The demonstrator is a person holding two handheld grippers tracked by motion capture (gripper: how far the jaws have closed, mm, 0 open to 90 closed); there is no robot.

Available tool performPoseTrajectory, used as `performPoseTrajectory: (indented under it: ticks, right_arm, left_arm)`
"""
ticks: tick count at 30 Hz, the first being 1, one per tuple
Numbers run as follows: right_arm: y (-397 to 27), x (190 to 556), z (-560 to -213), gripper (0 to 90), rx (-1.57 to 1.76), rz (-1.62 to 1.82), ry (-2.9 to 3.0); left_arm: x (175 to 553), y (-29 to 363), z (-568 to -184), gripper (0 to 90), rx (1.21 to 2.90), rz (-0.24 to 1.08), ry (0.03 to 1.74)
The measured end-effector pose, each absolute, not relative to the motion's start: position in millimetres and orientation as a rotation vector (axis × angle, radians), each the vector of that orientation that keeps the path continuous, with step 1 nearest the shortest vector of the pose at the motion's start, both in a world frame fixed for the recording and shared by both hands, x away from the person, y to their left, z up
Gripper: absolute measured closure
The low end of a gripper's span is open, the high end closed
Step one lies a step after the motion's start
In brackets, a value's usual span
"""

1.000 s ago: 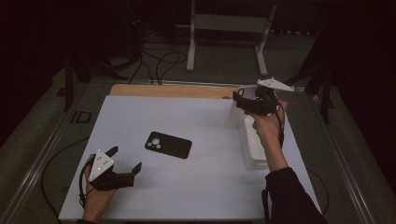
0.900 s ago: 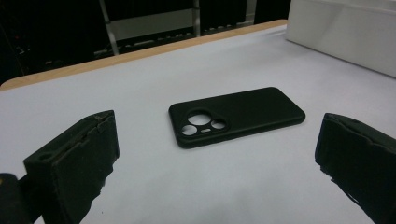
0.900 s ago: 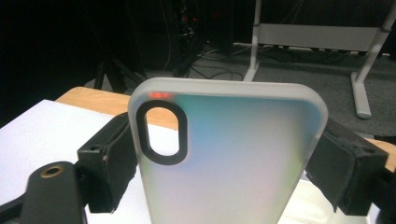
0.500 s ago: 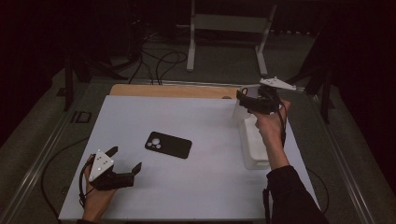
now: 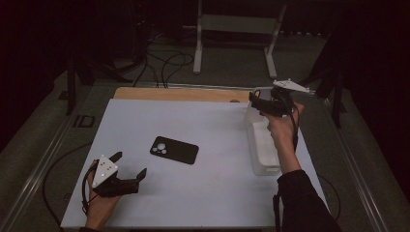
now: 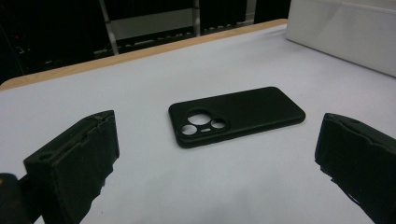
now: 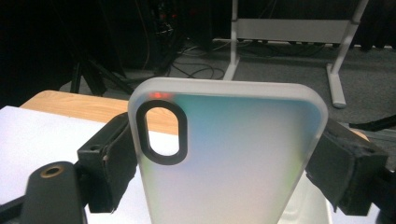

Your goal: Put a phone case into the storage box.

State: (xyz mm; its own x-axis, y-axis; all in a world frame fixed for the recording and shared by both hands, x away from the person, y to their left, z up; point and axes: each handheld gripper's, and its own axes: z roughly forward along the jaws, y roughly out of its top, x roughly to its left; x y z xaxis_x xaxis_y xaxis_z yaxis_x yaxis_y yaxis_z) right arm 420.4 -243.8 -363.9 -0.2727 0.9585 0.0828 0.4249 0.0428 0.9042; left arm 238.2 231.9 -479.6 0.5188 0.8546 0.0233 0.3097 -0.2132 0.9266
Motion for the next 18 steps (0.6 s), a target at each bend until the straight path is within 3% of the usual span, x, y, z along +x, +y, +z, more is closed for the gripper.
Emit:
performPoseTrajectory:
  ticks: [18]
  right_arm:
    - [-263.0, 434.0, -370.4, 16.6, 1.47, 1.139, 1.679]
  left_arm:
    - [238.2, 231.8, -479.6, 0.3, 1.768, 0.689, 0.978]
